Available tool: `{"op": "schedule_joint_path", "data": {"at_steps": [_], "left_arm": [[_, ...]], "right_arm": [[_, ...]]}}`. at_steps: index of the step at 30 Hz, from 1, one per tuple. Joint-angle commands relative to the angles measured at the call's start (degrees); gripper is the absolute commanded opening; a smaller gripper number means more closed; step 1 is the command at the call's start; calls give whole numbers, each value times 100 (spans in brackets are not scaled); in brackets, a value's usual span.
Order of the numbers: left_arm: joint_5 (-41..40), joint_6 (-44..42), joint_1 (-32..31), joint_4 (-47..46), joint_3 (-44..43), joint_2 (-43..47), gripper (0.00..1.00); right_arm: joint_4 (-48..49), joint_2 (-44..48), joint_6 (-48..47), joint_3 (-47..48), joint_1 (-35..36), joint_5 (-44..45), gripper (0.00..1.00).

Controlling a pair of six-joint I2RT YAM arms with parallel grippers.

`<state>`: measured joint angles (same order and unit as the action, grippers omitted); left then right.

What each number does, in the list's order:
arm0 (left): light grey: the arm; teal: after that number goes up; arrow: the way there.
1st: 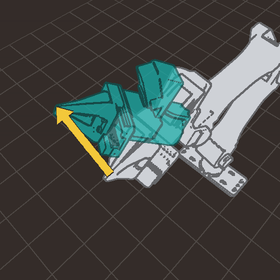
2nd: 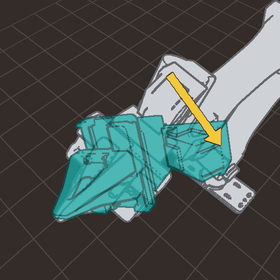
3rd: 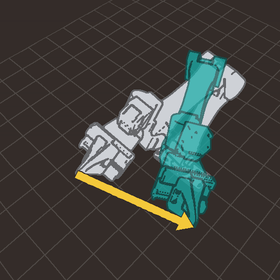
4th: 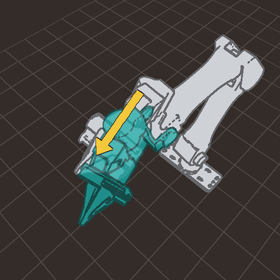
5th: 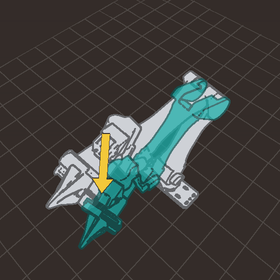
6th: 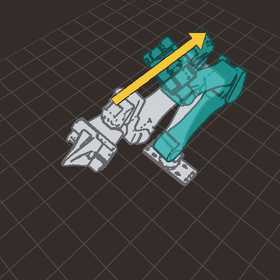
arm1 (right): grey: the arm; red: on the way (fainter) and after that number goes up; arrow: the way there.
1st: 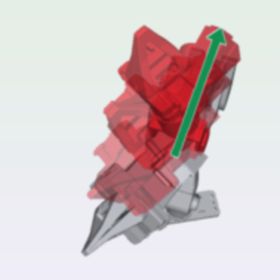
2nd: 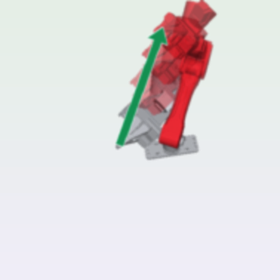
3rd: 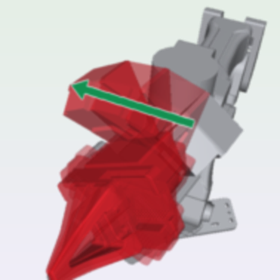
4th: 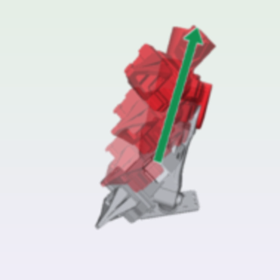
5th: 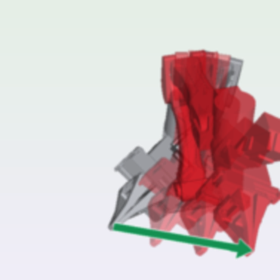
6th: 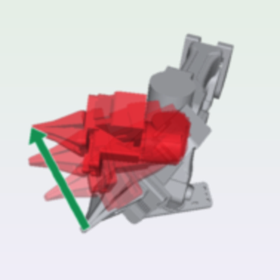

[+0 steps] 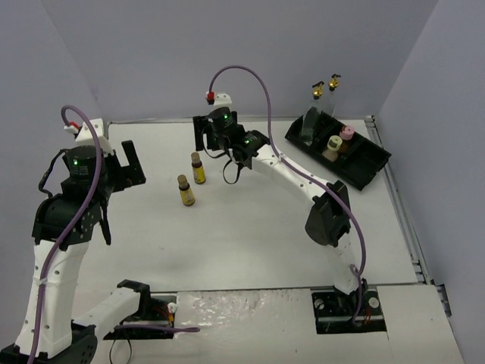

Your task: Organize the condiment bottles

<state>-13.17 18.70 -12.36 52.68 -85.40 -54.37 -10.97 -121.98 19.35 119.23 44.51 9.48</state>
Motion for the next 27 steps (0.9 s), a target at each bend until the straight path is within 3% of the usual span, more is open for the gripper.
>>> {"op": "schedule_joint_path", "data": {"at_steps": [1, 10, 27], "left_arm": [[-98, 37, 41, -4, -310, 50, 97], [-125, 11, 41, 75, -389, 50, 97], [-160, -42, 41, 87, -322, 44, 97]], "right_arm": [[-327, -376, -55, 836, 66, -130, 76], [-258, -1035, -291, 1207, 189, 8, 74], [159, -1234, -233, 1002, 386, 22, 74]]}}
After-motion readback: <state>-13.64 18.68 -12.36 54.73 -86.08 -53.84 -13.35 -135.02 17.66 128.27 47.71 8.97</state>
